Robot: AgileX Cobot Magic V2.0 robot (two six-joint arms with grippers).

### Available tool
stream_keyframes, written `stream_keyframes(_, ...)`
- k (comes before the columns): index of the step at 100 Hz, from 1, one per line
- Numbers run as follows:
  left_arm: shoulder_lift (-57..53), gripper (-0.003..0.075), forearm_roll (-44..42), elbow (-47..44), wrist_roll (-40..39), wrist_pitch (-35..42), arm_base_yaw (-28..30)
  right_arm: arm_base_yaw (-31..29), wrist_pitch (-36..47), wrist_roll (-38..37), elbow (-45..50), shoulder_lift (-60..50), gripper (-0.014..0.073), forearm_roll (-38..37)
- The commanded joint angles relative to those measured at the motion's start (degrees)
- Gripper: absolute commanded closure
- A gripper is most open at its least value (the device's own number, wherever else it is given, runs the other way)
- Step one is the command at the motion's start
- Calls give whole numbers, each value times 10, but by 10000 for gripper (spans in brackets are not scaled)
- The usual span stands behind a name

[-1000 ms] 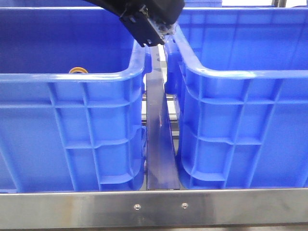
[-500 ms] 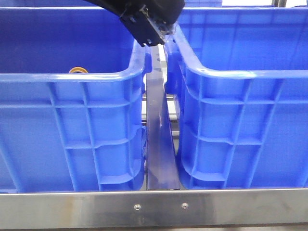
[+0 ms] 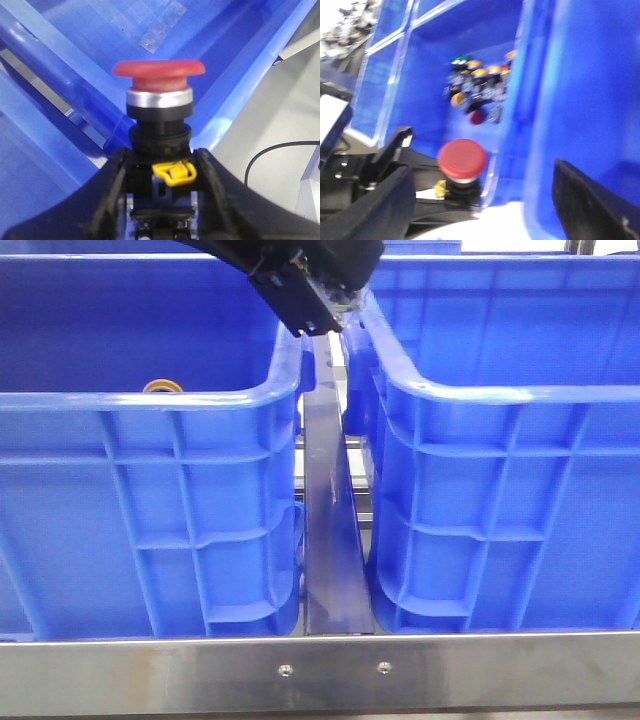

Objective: Pick red and yellow buttons and place in box

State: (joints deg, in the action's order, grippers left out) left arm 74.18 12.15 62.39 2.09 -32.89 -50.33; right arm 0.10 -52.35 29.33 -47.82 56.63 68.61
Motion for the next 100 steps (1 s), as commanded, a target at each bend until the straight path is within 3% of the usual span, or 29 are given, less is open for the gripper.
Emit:
stream_keyframes(1, -15, 660, 10, 17, 1, 41, -4, 25, 5, 17, -26, 18, 18, 52)
stream_keyframes(26, -15, 660, 10, 17, 1, 41, -4, 106, 27, 14, -62, 87, 18, 55)
stream_keyframes(49, -15, 660, 10, 17, 1, 41, -4, 136, 25, 12, -77, 143, 24, 58)
stream_keyframes(59, -15, 660, 10, 17, 1, 41, -4, 142, 23, 12, -77, 149, 110, 58)
stream_keyframes(78, -14, 660, 10, 17, 1, 41, -4, 143, 23, 16, -78, 149, 424, 59)
stream_keyframes(94, -9, 652, 10, 17, 1, 37, -4, 143, 19, 16, -78, 149, 445, 59)
stream_keyframes(100, -7, 609, 10, 17, 1, 34, -4, 143, 15, 16, -78, 149, 445, 59)
